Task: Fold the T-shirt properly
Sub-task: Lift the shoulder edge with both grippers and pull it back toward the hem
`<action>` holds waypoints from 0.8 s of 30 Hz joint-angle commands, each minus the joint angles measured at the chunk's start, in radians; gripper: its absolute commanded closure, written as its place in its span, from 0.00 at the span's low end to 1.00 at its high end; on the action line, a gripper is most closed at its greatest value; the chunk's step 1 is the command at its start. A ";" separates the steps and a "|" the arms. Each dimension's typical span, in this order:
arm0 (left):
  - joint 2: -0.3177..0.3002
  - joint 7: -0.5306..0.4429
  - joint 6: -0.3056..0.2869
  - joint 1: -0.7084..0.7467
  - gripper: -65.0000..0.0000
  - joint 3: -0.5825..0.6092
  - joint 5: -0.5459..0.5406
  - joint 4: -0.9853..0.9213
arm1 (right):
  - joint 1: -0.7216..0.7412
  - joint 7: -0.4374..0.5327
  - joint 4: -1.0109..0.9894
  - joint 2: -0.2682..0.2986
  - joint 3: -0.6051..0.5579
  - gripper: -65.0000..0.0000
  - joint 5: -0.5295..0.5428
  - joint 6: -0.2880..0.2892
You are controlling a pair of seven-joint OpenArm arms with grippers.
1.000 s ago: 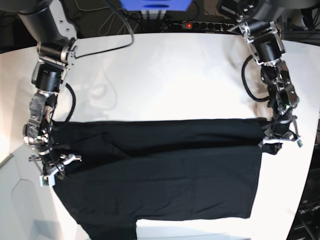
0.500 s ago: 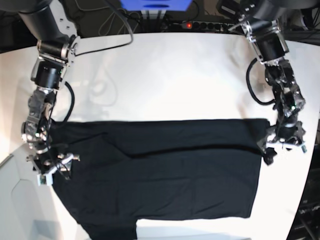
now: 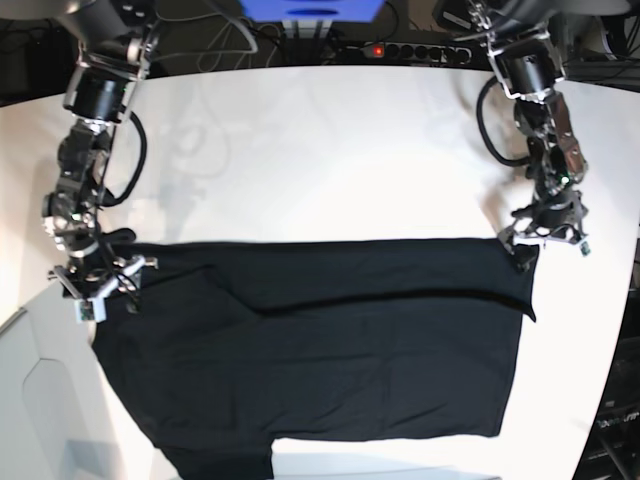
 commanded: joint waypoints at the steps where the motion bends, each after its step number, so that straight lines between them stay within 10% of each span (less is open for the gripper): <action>1: -0.014 -0.031 -0.008 -0.023 0.11 0.017 -0.004 0.015 | 0.006 0.025 0.022 0.029 0.020 0.40 0.012 -0.002; 17: -0.020 -0.157 -0.006 -0.023 1.00 0.115 -0.004 -0.132 | -0.035 0.025 -0.088 0.078 0.205 0.39 0.012 -0.002; 24: -0.020 -0.154 -0.006 -0.018 1.00 0.113 -0.004 -0.126 | -0.031 0.025 -0.204 0.080 0.205 0.39 0.012 -0.002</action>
